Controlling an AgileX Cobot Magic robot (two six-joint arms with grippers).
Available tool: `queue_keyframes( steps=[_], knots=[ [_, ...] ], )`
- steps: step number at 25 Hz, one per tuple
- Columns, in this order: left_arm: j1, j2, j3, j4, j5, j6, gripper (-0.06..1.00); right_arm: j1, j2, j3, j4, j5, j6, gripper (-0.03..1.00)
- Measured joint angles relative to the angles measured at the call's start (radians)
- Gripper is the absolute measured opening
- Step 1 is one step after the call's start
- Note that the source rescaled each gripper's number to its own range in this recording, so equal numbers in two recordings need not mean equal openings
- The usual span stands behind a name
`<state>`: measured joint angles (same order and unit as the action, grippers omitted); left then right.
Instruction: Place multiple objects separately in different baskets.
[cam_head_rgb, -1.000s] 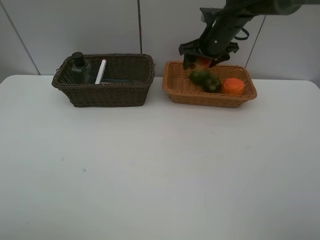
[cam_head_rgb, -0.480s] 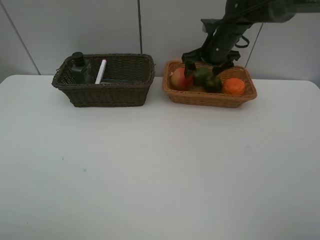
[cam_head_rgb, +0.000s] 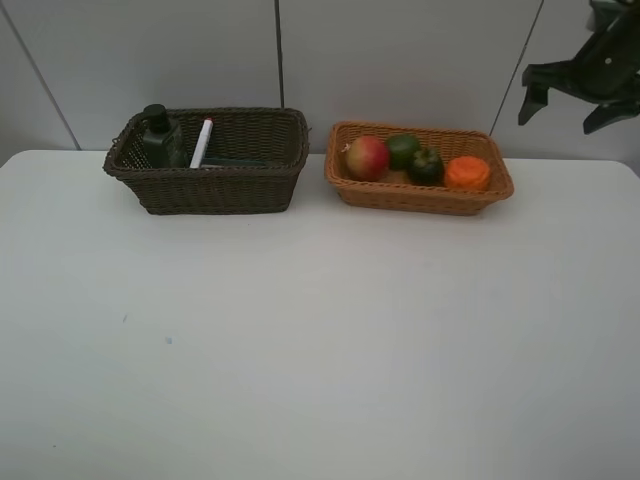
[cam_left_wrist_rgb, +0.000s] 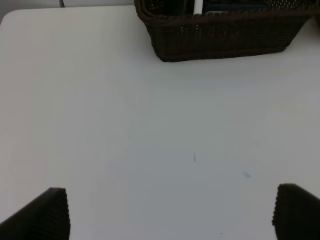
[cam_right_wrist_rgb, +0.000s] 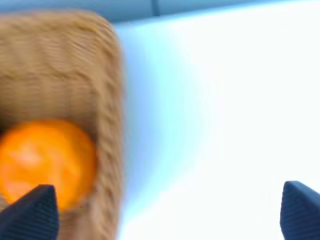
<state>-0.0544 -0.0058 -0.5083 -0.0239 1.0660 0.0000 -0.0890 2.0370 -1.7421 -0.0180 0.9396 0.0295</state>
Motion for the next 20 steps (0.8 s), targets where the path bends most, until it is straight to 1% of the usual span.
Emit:
queue_keyframes(
  steps=[3,5,8,10,12,15,20],
  knots=[
    [0.0,0.0,0.0,0.0,0.0,0.0,1.0,-0.024,-0.06,0.086,-0.019,-0.005,0.0,0.95],
    [0.0,0.0,0.0,0.0,0.0,0.0,1.0,-0.034,-0.132,0.165,-0.02,-0.032,0.001,0.95],
    [0.0,0.0,0.0,0.0,0.0,0.0,1.0,-0.04,-0.301,0.303,-0.005,-0.098,0.001,0.95],
    [0.0,0.0,0.0,0.0,0.0,0.0,1.0,-0.035,-0.44,0.392,-0.001,-0.119,0.0,0.95],
    [0.0,0.0,0.0,0.0,0.0,0.0,1.0,-0.033,-0.567,0.488,0.002,-0.109,0.0,0.95],
    [0.0,0.0,0.0,0.0,0.0,0.0,1.0,-0.032,-0.766,0.64,0.003,-0.064,0.0,0.95],
    [0.0,0.0,0.0,0.0,0.0,0.0,1.0,-0.032,-1.135,0.882,0.004,-0.029,-0.001,0.95]
  ],
)
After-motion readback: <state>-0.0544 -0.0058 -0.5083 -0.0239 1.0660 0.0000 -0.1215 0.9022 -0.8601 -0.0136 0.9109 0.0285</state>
